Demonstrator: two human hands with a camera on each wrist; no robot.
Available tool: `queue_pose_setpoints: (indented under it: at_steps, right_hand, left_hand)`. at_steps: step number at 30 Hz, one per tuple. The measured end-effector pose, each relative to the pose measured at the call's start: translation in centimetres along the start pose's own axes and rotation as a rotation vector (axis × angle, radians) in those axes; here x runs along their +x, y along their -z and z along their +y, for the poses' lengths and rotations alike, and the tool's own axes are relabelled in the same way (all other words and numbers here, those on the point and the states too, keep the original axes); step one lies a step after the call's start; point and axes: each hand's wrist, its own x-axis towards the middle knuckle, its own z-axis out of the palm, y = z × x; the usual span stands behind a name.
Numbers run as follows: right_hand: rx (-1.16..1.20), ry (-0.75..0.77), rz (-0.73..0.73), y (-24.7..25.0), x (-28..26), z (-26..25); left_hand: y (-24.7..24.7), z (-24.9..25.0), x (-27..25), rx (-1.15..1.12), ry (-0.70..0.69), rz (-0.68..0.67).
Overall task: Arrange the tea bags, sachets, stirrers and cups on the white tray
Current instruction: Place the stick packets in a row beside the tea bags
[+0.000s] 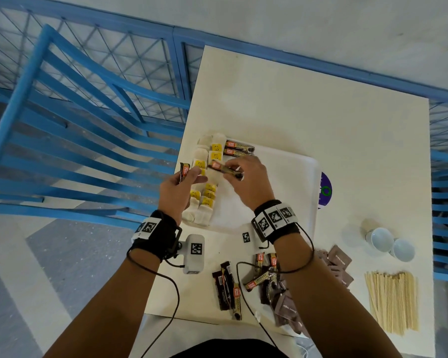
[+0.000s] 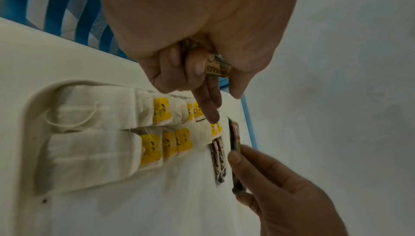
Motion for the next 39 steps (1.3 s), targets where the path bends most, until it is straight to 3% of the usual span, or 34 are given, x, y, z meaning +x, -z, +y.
queue_pose_setpoints:
  at_steps: [4, 11, 29, 36, 39]
  right_hand:
    - [-0.183, -0.111, 0.038, 0.1, 0.9, 3.2]
    - [-0.330, -0.077, -0.014, -1.6, 1.9, 4.2]
    - [-0.310, -0.092, 0.071, -2.2, 3.5, 4.3]
    - [-0.294, -0.097, 0.061, -2.2, 3.2, 4.3]
    - [-0.258, -0.070, 0.131, -2.1, 2.4, 3.8]
  left_hand:
    - [0.9, -0.5, 0.4, 0.035, 0.033, 0.023]
    - [1.5, -1.0, 0.4, 0.019, 0.058, 0.020]
    - [1.3, -0.6, 0.6, -0.034, 0.100, -0.079]
    - [1.4, -0.9, 0.2, -0.137, 0.180, -0.184]
    - [1.4, -1.0, 0.1, -0.154, 0.183, -0.255]
